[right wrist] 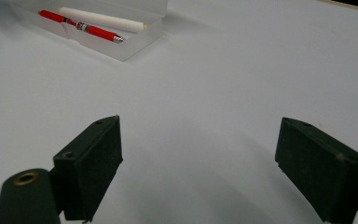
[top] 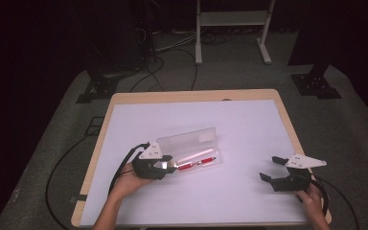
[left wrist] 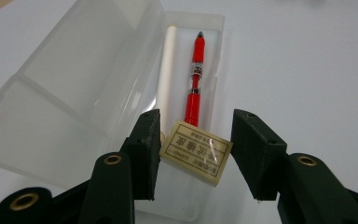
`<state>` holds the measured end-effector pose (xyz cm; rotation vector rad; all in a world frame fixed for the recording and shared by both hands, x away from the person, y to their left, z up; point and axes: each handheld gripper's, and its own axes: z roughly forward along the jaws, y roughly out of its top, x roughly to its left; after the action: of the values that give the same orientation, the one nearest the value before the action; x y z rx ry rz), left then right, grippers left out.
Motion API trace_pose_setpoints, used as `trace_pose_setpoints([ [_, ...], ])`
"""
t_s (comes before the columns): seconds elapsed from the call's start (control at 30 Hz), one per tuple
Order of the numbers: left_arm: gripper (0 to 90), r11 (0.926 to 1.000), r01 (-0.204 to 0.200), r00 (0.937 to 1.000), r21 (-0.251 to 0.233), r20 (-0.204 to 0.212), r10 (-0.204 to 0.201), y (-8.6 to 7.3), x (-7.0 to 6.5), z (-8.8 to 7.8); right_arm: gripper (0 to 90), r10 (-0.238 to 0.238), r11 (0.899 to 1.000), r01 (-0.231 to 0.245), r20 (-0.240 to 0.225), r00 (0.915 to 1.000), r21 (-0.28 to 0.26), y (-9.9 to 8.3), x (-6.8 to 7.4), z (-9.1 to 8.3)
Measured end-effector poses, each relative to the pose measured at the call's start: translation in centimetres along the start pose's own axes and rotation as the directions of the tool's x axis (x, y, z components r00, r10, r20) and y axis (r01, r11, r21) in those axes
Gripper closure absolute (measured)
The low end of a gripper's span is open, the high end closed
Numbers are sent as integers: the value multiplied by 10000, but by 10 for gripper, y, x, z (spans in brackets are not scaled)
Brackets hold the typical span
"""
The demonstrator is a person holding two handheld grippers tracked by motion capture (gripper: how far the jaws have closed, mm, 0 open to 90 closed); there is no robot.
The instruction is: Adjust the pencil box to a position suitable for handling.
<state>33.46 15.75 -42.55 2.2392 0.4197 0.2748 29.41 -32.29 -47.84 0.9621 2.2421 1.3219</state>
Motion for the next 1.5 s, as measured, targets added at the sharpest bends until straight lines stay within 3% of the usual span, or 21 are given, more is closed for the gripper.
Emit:
trace_pose_setpoints([
  [0.2, 531, 10000, -14, 10000, 53, -98, 14, 3, 4, 2, 138, 13, 10000, -13, -9, 10000, -7, 0, 0, 0],
  [0.6, 528, 9992, 372, 9988, 135, -339, -367, -1, 17, 10, 138, -13, 10000, 13, -20, 10000, -22, 0, 0, 0],
  [0.9, 526, 9981, 593, 9978, 150, -305, -588, -5, 22, 13, 138, 8, 10000, -8, -38, 10000, -40, 0, 0, 0],
  [1.5, 524, 9944, 837, 9963, 639, -271, -821, -12, 29, 22, 138, 41, 10000, -41, -67, 10000, -91, 0, -1, -1],
])
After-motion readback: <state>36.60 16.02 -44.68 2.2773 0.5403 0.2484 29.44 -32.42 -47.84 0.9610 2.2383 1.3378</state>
